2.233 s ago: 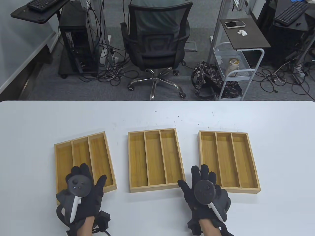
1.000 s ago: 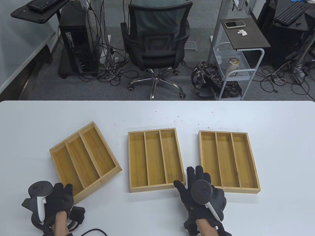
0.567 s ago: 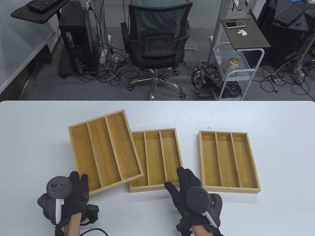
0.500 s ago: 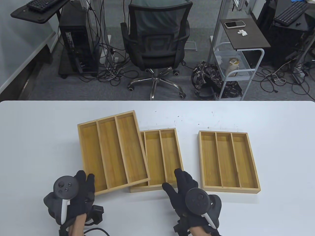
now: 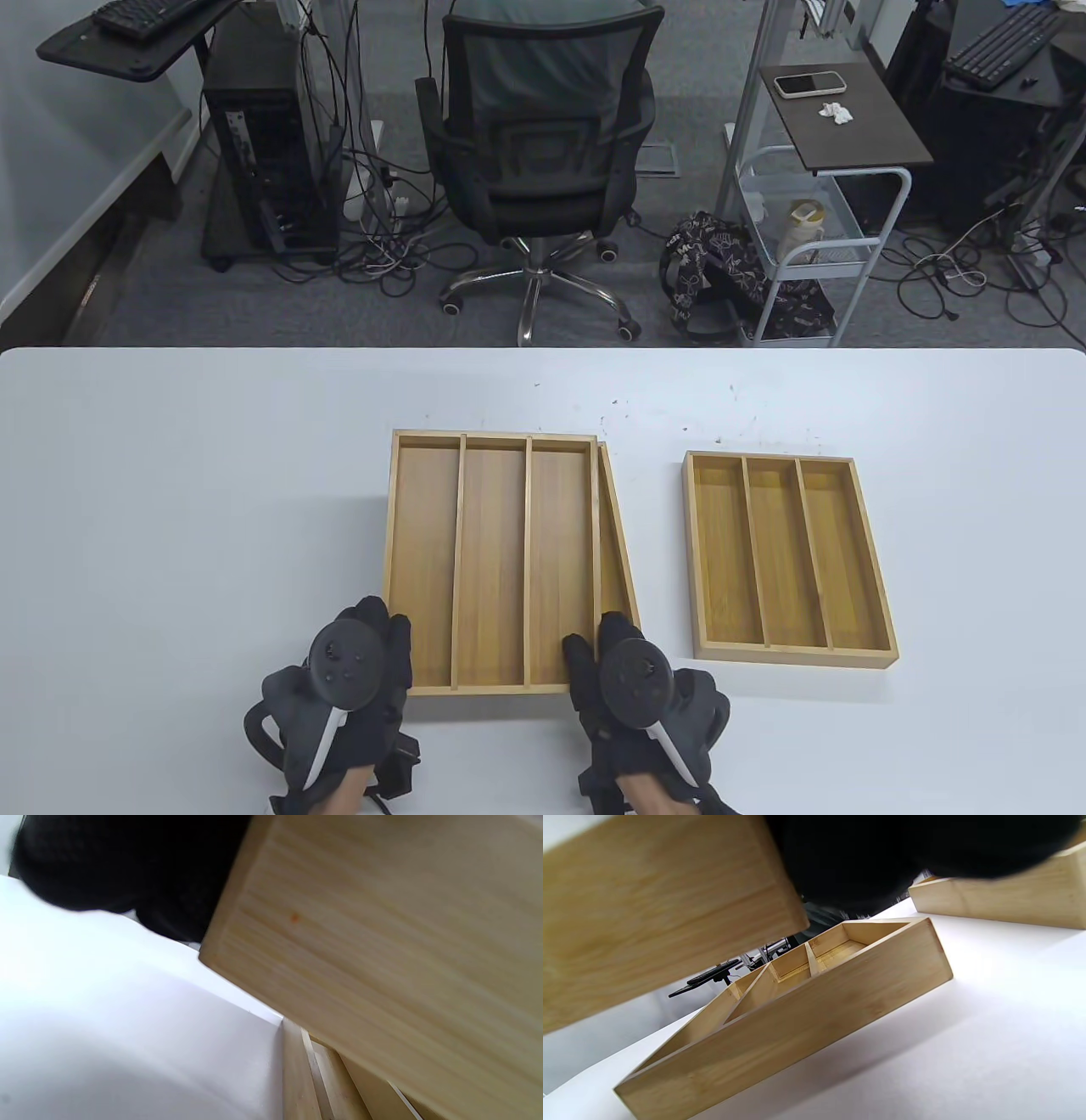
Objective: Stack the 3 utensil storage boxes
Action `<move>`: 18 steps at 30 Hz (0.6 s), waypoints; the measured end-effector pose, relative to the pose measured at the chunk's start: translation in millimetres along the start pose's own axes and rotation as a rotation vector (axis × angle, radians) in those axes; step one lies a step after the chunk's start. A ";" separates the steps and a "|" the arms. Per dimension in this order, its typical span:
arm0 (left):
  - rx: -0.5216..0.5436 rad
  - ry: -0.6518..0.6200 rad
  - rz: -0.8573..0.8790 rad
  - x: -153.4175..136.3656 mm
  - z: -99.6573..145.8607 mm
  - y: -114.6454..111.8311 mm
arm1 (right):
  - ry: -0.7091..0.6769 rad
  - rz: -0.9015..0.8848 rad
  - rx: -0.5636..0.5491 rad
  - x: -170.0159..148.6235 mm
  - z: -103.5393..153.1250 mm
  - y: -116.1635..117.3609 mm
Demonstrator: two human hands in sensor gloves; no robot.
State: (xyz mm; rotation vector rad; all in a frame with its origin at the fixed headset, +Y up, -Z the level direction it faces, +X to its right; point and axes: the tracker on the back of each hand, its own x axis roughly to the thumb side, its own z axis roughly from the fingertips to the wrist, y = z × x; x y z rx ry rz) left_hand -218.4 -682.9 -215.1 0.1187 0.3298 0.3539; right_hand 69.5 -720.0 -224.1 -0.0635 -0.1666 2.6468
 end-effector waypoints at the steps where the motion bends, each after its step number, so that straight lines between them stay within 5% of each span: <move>1: 0.003 -0.002 -0.006 -0.7 -0.6 -0.4 | -0.007 -0.015 0.010 -0.2 -1.1 1.4; 18: -0.033 -0.021 0.066 -9.9 -3.1 -6.1 | 0.022 -0.010 -0.057 -16.6 -8.7 -4.2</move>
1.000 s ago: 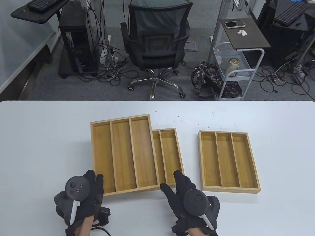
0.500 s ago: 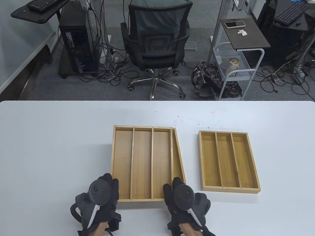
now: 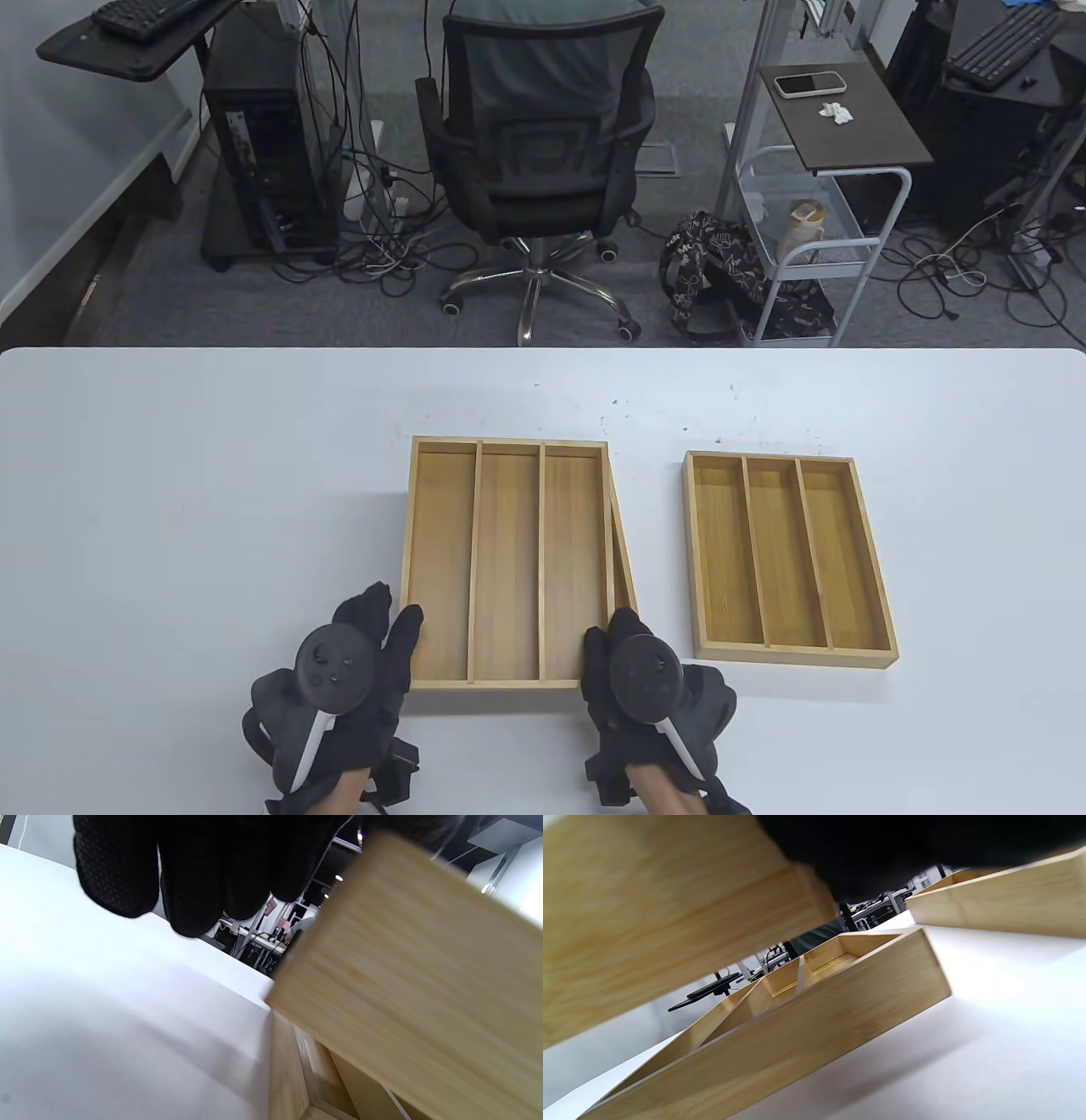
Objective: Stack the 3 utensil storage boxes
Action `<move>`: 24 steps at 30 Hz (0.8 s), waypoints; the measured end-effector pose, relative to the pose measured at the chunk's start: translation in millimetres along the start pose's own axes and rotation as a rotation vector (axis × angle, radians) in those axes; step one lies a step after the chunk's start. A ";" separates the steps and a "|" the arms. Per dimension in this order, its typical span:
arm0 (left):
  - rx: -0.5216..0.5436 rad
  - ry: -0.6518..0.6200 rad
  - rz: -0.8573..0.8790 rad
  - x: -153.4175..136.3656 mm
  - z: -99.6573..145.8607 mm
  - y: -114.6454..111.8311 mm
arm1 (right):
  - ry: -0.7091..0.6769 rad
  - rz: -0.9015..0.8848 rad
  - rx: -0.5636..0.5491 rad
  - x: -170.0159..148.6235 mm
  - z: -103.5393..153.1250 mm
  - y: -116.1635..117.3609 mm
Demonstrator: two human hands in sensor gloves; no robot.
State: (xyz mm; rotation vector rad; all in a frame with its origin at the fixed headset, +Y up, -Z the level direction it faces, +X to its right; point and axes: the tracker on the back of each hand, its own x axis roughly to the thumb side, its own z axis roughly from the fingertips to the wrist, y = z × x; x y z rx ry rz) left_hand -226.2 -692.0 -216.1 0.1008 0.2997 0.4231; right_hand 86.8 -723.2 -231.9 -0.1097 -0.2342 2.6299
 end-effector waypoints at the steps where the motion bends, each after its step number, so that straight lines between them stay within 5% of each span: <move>1: -0.005 0.002 0.005 -1.4 -0.7 0.3 | 0.010 0.001 -0.004 -2.5 -0.8 -2.0; 10: -0.101 0.037 0.017 -8.4 -7.7 -6.6 | 0.141 -0.002 -0.017 -41.4 -22.0 -36.5; 24: -0.235 0.057 -0.008 -8.9 -15.7 -19.7 | 0.360 0.127 -0.108 -144.1 -56.4 -124.9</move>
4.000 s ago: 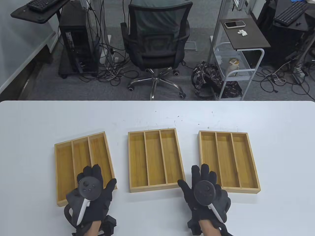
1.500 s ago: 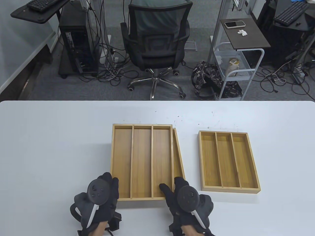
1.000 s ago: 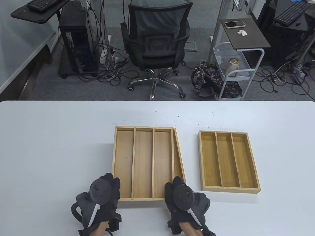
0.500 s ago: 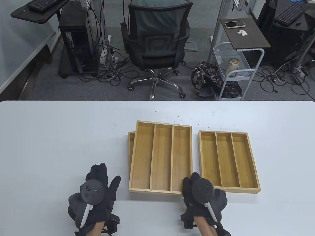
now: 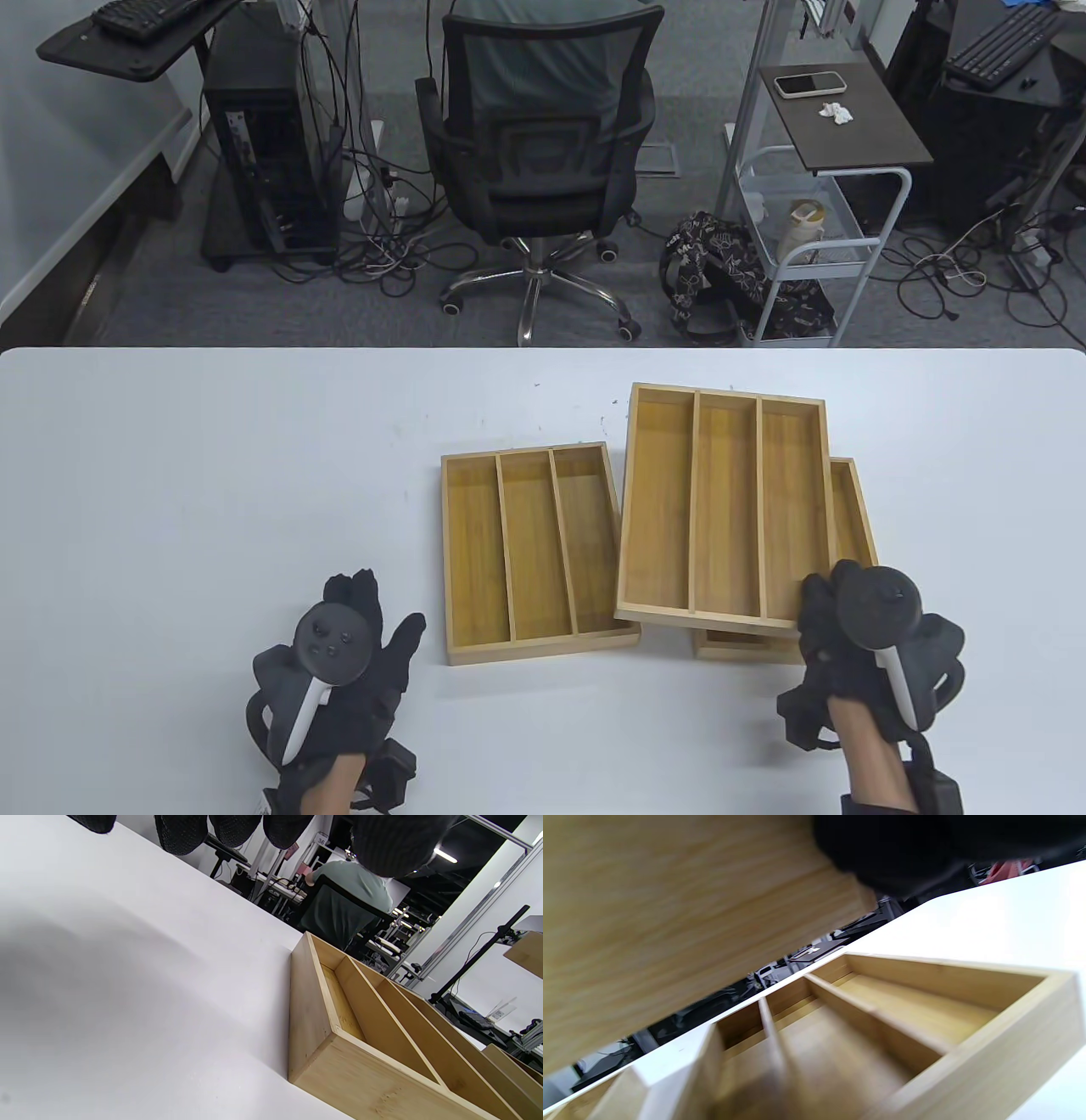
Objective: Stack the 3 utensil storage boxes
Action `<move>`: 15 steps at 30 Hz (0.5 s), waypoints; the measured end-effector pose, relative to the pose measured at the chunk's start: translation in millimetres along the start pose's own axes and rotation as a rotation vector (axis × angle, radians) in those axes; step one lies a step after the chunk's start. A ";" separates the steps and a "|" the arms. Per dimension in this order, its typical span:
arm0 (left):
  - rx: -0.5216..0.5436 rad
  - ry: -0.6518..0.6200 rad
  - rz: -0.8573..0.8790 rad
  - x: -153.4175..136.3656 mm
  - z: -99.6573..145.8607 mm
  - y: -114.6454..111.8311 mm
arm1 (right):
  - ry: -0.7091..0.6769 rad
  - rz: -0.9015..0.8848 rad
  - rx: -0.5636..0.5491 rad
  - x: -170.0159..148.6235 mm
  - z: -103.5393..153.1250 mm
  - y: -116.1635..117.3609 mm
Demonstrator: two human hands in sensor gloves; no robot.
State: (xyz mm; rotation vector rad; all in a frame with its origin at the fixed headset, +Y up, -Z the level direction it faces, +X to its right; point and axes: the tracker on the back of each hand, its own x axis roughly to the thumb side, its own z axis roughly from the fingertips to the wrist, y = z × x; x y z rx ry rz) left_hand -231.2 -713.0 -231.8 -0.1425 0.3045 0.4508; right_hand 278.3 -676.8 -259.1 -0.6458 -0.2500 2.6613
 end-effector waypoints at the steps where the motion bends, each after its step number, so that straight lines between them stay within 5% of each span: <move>1: -0.009 0.003 0.001 -0.3 -0.8 -0.8 | 0.000 0.023 -0.008 -7.6 -4.9 -2.3; 15: -0.057 0.047 -0.020 -3.1 -5.6 -5.5 | 0.091 0.107 0.063 -61.5 -34.8 13.6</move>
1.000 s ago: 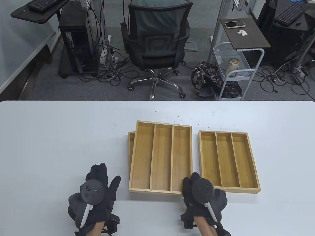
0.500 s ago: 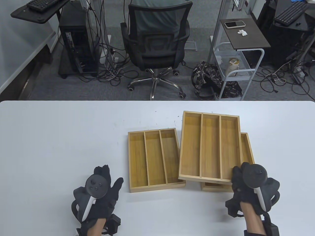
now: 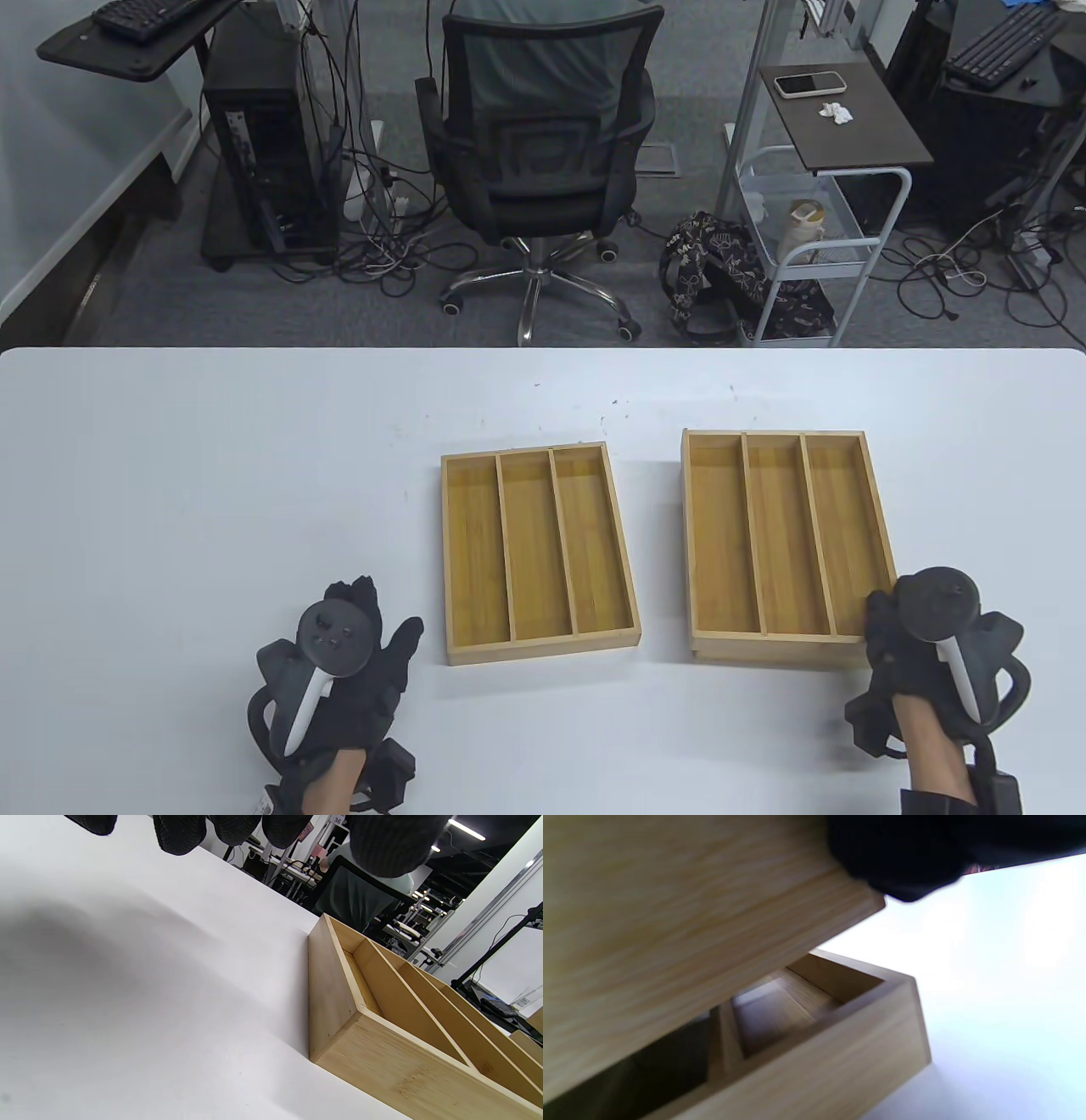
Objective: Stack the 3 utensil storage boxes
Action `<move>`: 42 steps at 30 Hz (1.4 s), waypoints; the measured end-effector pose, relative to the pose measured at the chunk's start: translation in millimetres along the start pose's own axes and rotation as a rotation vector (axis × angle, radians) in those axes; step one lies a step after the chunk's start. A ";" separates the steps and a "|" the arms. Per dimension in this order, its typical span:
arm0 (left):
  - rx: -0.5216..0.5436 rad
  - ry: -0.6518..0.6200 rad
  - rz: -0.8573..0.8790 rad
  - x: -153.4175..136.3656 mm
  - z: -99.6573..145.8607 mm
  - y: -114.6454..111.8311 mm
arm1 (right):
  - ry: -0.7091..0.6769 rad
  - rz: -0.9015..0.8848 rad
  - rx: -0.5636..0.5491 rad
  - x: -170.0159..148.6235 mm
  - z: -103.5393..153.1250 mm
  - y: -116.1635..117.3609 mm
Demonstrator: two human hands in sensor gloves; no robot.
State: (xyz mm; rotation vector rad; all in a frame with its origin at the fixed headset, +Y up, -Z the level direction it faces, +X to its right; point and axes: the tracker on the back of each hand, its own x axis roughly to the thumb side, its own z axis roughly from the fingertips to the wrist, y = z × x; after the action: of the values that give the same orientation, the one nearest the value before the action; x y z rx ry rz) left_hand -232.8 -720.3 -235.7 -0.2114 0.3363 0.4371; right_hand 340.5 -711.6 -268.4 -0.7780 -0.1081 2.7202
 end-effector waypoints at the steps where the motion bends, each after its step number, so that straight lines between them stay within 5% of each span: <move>1: -0.002 0.001 -0.002 0.1 -0.1 -0.2 | 0.007 -0.003 0.005 -1.8 -2.0 2.1; 10: -0.035 0.023 -0.011 -1.1 -4.3 -3.4 | 0.080 0.064 0.056 -10.3 -16.2 20.3; 21: -0.029 0.016 -0.012 -0.2 -4.0 -2.4 | 0.078 0.114 -0.013 -0.5 0.7 2.5; 33: -0.056 -0.010 -0.002 6.6 2.5 -6.0 | -0.237 -0.132 -0.066 97.2 70.1 -28.3; 42: -0.049 -0.011 -0.008 5.8 2.6 -6.3 | -0.431 -0.274 -0.026 148.6 131.0 15.7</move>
State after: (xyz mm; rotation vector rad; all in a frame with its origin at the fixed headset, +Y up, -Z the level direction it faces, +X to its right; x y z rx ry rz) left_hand -224.3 -723.0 -234.6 -0.2577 0.3146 0.4385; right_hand 147.5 -678.3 -234.4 -0.1541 -0.3194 2.5775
